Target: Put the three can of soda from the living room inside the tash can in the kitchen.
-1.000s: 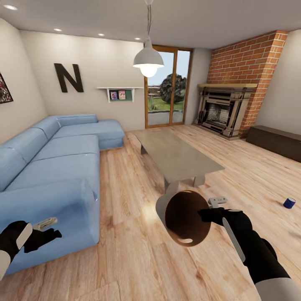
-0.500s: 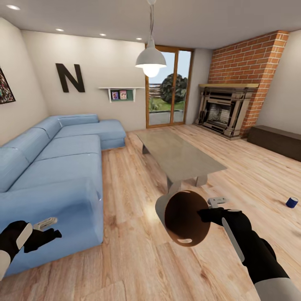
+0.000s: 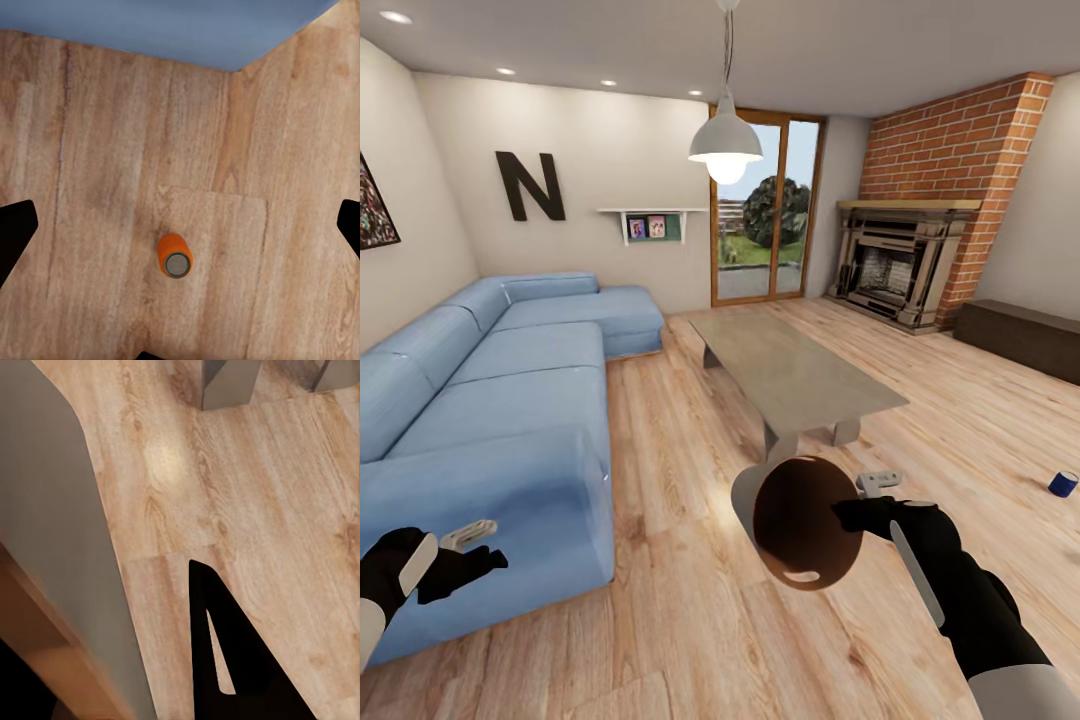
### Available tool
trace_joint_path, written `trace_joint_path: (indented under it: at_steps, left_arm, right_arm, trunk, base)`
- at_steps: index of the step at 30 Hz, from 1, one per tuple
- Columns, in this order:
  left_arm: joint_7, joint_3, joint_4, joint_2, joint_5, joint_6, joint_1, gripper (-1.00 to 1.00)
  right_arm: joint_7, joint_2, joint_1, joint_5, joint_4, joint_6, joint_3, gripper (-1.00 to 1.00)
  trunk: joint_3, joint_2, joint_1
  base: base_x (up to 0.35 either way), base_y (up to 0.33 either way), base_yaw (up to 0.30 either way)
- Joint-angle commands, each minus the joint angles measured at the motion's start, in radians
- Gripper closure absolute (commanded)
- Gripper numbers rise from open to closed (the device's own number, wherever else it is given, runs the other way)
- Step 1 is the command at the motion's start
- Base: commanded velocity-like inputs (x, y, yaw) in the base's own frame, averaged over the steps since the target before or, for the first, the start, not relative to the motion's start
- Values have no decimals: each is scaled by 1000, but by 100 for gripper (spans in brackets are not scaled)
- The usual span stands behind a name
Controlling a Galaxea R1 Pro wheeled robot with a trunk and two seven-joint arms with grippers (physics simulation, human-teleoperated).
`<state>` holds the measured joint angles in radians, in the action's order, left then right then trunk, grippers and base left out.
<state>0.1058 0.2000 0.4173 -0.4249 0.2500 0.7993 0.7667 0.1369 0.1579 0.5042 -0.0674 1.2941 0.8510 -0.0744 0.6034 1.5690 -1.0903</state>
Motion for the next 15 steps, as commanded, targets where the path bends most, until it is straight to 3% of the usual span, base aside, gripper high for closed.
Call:
trace_joint_path:
  at_steps: [1,8,11,12,15]
  left_arm:
    - [0,0,0,0,0,0,0,-100]
    - [-2,-2,-4,0,-3,6,0,-100]
    - [-25,-7,-1,5,-6,42,3,-100]
    - [-63,-28,7,29,-14,76,7,-100]
    - [-132,-72,19,70,-36,99,11,-100]
  right_arm:
    - [9,0,0,-17,1,0,0,100]
    - [9,-1,0,-17,1,-1,-2,100]
    - [9,-1,0,-17,1,-1,-2,100]
    - [9,-2,0,-17,1,-1,-5,100]
    - [9,-2,0,-17,1,-1,-16,100]
  trunk:
    - [0,0,0]
    - [8,0,0]
    - [12,0,0]
    - [12,0,0]
    - [15,0,0]
  base:
    - [0,3,0]
    - [17,28,0]
    - [24,29,0]
    - [8,10,0]
    - [5,6,0]
